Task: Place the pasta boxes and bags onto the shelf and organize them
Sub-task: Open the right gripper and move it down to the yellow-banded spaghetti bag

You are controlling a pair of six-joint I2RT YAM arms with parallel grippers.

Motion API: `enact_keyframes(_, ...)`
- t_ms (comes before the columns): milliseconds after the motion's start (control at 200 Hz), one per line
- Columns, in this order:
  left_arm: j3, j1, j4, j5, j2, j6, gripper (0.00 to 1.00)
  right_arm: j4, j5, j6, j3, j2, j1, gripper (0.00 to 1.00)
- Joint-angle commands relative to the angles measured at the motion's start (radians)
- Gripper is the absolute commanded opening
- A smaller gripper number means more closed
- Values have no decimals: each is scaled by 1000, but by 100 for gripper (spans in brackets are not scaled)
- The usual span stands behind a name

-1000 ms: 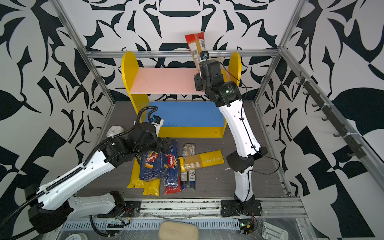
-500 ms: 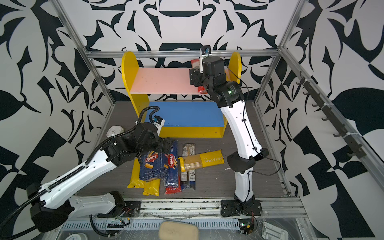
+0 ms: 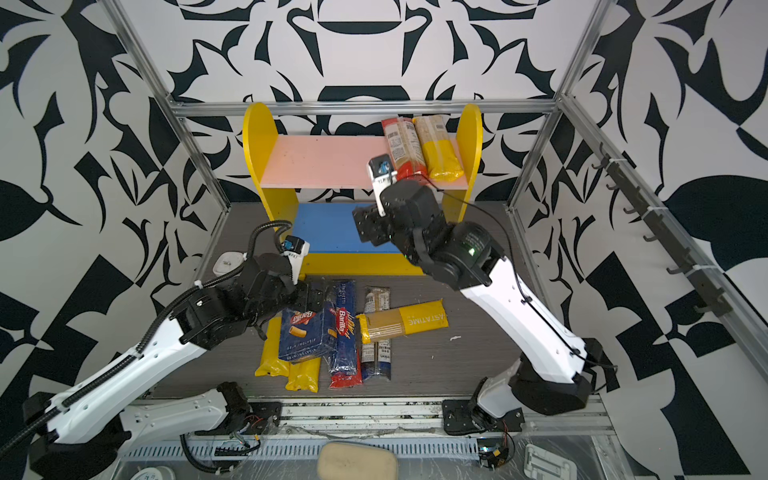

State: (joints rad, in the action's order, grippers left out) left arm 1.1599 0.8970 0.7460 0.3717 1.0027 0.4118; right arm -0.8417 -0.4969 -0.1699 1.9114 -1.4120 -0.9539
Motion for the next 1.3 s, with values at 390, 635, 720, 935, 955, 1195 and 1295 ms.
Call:
enact_keyframes(390, -99, 0, 91, 11, -105, 73, 99, 249, 136, -665, -964, 360, -77, 92)
enact_keyframes(635, -107, 0, 72, -3, -52, 52, 99, 465, 192, -898, -1198, 380, -77, 97)
enact_keyframes(720, -98, -6, 73, -4, -35, 40, 99, 503, 192, -974, -1214, 354, -77, 99)
enact_keyframes(935, -97, -55, 23, -50, -24, 17, 99, 453, 138, -1176, -1179, 286, -77, 99)
enact_keyframes(955, -100, -64, 18, -62, -23, 14, 99, 450, 137, -1187, -1176, 281, -77, 99)
enact_keyframes(1195, -102, -150, -17, -162, 21, -37, 99, 453, 175, -1260, -1159, 190, -73, 99)
enact_keyframes(1295, -96, -173, -34, -192, 35, -54, 99, 510, 212, -1301, -1169, 144, -68, 99)
